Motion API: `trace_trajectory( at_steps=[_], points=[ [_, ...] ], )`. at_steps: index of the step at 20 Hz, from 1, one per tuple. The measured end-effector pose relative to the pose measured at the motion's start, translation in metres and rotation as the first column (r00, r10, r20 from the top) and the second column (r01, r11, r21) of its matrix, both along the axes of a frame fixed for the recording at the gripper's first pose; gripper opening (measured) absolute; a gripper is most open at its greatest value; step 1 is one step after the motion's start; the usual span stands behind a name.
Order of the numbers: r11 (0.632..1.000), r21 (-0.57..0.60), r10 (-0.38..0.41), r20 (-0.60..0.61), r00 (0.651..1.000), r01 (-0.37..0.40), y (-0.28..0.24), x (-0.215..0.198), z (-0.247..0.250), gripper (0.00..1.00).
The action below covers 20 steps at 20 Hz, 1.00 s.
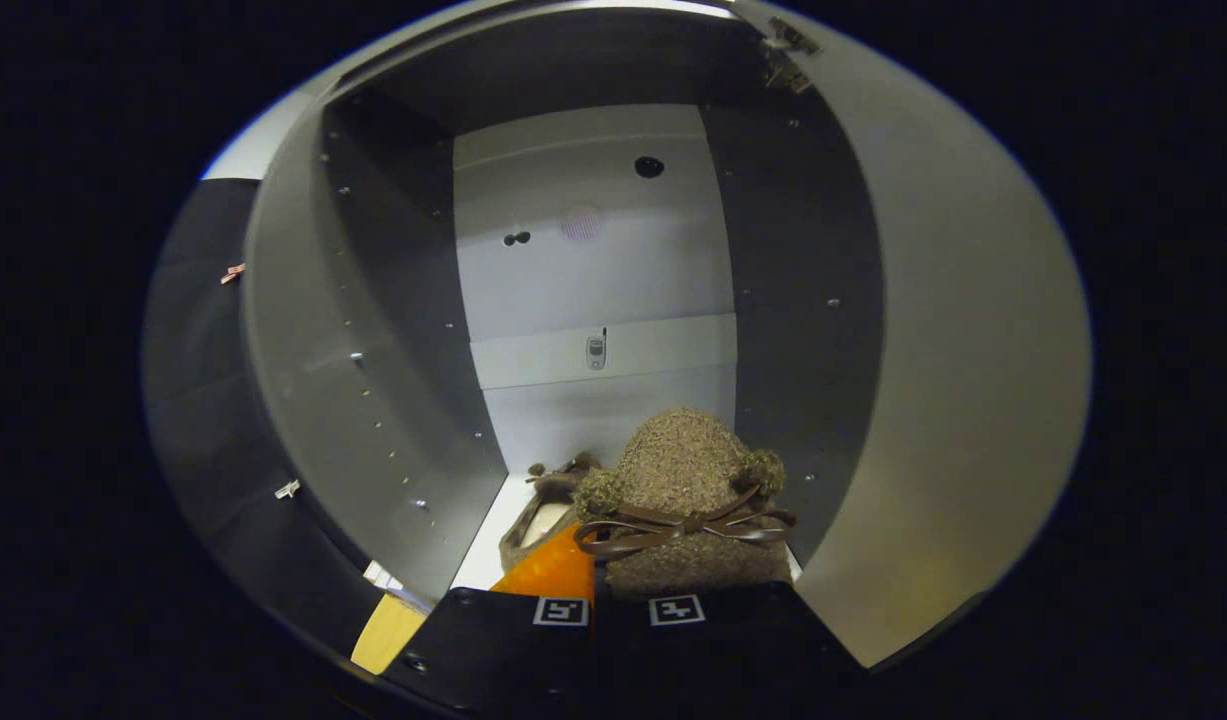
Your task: Open the shoe cabinet door, grab the shoes and put them into the shoe cabinet, then close the shoe cabinet door.
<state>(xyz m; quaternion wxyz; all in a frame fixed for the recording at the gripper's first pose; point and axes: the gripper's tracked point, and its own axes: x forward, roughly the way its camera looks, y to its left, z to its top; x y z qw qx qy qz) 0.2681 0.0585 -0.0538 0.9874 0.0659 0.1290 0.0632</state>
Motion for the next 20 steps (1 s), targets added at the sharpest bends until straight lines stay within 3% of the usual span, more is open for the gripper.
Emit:
trace_trajectory(
  at_steps=[5, 10, 15, 20],
  points=[
    [1.0, -0.011, -0.011, -0.073, 0.997, 0.01, 0.004, 0.078, -0.039, 0.07],
    [0.996, -0.079, -0.056, -0.073, 0.996, 0.05, 0.002, 0.139, -0.068, 0.07],
    [0.991, -0.125, -0.065, -0.148, 0.987, 0.046, 0.002, 0.166, -0.107, 0.07],
    [0.988, -0.154, -0.061, -0.212, 0.975, 0.028, 0.0, 0.167, -0.131, 0.11]
  ],
)
